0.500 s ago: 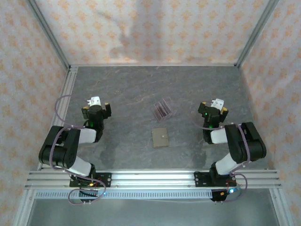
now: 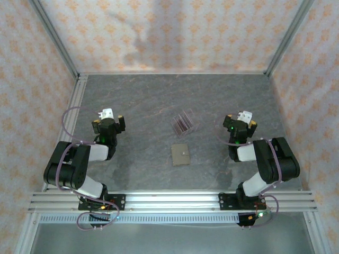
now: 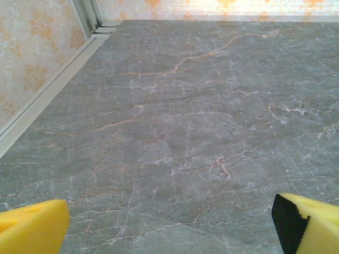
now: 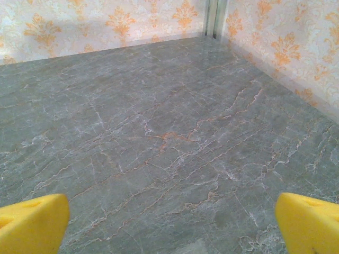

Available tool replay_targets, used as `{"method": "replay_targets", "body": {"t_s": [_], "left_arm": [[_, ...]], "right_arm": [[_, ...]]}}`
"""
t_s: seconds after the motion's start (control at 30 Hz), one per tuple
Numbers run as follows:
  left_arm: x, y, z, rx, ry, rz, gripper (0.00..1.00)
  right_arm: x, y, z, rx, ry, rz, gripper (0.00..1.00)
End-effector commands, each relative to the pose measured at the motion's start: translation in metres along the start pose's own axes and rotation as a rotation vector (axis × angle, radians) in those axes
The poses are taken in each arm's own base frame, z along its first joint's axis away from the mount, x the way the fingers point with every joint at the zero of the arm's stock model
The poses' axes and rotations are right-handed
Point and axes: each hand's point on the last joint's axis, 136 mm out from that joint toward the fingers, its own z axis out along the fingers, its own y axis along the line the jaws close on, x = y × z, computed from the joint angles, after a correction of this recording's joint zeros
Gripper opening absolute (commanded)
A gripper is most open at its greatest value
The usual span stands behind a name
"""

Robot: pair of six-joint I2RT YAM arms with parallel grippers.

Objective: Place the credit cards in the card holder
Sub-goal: Open the button on the card holder.

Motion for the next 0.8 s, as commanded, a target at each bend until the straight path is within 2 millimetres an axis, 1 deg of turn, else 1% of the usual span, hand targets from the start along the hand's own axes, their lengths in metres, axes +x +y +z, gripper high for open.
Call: {"method": "replay_targets", "body": {"t_s": [0.0, 0.27, 0.4, 0.67, 0.77], "left_arm": [[-0.0125, 0.0024, 0.0017, -0.009, -0.021, -0.008, 1.0], [-0.0124, 0.002, 0.0015, -0.008, -0.019, -0.007, 1.0], [-0.0127, 0.0022, 0.0022, -0.003, -0.018, -0.012, 1.0], [-0.0119, 0.0022, 0.0024, 0.0, -0.016, -0.011, 0.99], [-0.0123, 0.0026, 0.0021, 0.001, -0.017, -0.013, 1.0]], "right_arm": [[-0.0071, -0.0054, 0.0034, 0.034, -0.015, 0.03, 1.0], [-0.0063, -0.0071, 0.0038, 0.039, -0.01, 0.038, 1.0], [-0.0068, -0.0115, 0.0051, 0.04, -0.005, 0.061, 1.0], [-0.006, -0.0113, 0.0075, 0.041, 0.009, 0.06, 1.0], [-0.0045, -0.0141, 0.0095, 0.019, 0.024, 0.086, 0.99]]}}
